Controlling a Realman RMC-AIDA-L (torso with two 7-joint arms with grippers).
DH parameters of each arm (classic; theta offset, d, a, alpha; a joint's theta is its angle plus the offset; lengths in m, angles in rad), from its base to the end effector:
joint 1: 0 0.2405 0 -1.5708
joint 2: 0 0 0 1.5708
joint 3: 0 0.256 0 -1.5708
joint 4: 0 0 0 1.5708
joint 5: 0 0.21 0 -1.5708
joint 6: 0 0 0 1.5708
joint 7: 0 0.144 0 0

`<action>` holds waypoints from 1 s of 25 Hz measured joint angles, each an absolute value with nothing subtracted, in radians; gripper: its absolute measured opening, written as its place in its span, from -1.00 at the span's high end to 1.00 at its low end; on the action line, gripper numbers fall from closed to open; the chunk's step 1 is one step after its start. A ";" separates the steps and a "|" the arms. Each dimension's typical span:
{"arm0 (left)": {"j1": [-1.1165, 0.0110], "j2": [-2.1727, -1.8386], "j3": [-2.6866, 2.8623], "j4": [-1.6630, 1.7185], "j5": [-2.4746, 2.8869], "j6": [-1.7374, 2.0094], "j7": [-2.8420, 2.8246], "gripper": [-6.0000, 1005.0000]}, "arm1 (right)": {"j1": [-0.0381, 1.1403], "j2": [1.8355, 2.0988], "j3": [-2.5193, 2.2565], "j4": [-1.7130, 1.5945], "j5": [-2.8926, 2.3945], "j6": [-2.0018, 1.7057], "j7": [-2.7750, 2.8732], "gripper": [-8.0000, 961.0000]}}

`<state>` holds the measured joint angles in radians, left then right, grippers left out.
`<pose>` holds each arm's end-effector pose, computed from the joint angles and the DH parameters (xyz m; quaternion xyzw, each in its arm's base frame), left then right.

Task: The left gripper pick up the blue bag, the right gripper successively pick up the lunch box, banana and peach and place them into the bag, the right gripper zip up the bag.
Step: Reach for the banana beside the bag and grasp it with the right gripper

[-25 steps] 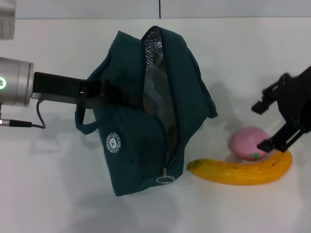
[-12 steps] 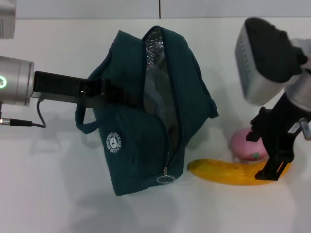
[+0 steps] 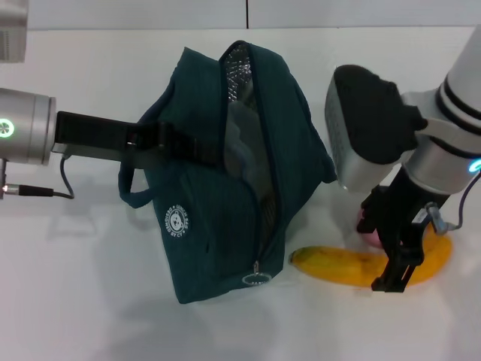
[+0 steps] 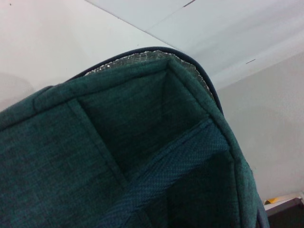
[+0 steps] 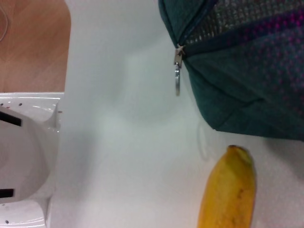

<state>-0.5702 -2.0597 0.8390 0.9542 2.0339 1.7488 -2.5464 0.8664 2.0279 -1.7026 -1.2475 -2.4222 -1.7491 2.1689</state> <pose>-0.2092 0.3355 0.0298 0.8021 0.5689 0.1769 0.0418 0.1126 0.3295 -0.0427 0.9522 0.0219 0.3015 0.0443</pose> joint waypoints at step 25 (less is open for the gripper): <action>-0.565 -2.057 0.839 0.951 2.034 1.750 -2.546 0.91 | 0.874 2.028 -1.824 -1.192 -2.405 -1.631 2.195 -0.44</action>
<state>-0.5649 -2.0569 0.8390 0.9510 2.0335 1.7502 -2.5464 0.8738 2.0279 -1.8239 -1.1920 -2.4047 -1.6308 2.1945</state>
